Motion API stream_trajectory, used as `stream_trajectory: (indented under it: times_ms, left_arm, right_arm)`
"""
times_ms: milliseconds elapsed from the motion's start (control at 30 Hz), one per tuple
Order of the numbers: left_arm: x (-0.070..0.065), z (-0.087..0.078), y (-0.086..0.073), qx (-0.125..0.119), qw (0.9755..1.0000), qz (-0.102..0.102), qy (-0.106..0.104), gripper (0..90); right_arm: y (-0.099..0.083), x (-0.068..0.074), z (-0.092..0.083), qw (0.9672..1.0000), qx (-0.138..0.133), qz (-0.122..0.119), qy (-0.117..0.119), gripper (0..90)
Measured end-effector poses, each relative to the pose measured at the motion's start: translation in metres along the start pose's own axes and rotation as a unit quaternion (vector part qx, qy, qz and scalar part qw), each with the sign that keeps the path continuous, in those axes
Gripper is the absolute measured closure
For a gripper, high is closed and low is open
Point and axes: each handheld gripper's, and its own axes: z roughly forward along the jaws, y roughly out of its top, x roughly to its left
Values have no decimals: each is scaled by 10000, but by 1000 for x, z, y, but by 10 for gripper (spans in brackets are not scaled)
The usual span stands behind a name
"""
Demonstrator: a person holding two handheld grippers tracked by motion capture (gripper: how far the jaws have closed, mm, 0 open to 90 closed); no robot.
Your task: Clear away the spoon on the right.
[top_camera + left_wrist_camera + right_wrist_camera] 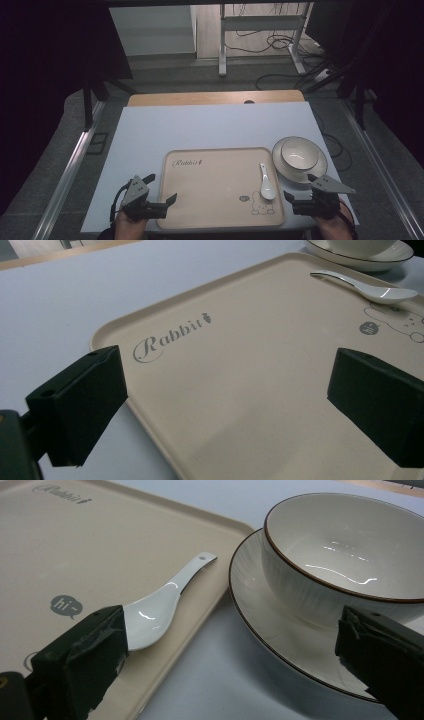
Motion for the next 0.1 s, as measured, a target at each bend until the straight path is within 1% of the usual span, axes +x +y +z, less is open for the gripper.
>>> stream_trajectory:
  times_ms: [100]
  left_arm:
    - [0,0,0,-8,10000,4,5,24]
  right_arm:
    - [0,0,1,10000,39,-17,-30,2]
